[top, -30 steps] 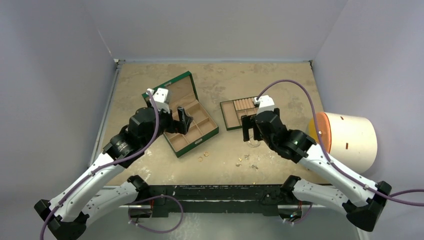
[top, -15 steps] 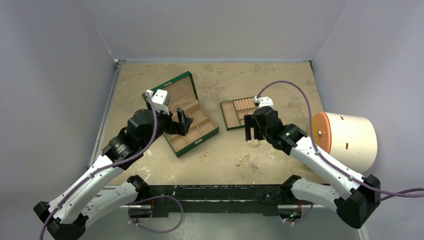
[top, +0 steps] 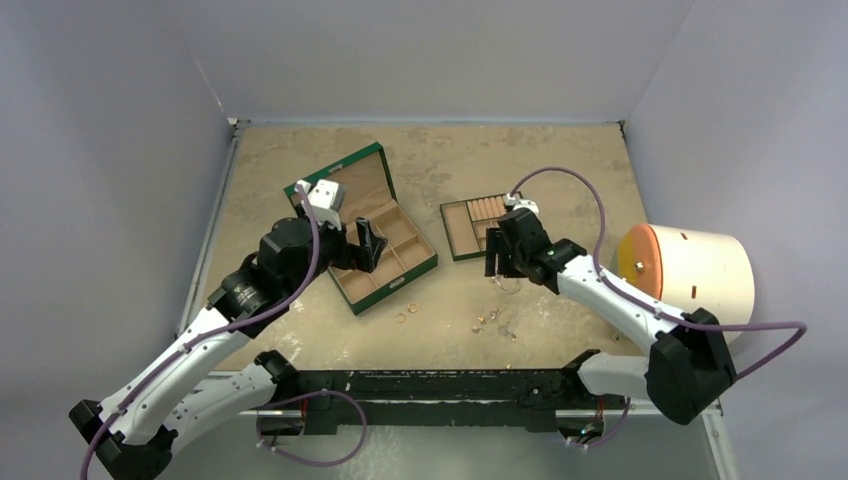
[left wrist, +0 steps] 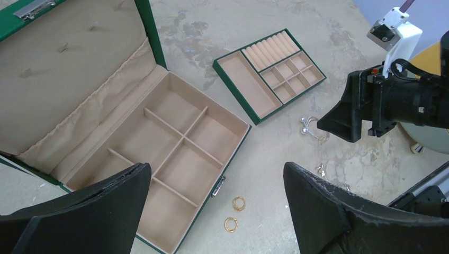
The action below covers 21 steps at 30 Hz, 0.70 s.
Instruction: Organize the mixed jewelry
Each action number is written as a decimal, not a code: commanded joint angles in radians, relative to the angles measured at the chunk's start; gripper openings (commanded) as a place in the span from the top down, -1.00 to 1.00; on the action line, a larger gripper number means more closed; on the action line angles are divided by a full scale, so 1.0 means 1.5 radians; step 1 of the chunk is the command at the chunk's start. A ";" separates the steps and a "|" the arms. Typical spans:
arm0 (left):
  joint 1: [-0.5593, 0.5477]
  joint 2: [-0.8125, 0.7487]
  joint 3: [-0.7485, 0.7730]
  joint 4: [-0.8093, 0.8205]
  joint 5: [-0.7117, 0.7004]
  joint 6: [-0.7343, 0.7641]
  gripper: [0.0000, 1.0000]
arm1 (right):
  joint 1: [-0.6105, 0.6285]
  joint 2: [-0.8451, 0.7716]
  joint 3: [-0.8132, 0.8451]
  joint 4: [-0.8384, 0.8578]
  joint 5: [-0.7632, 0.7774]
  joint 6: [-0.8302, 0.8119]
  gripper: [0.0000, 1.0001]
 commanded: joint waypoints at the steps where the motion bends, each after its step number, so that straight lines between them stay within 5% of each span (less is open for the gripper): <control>1: -0.002 0.003 0.001 0.017 -0.008 0.013 -0.91 | -0.008 0.023 -0.010 0.043 -0.003 0.055 -0.38; 21: -0.003 0.002 0.001 0.015 0.001 0.015 -0.91 | -0.011 0.140 -0.029 0.113 0.005 0.138 -0.09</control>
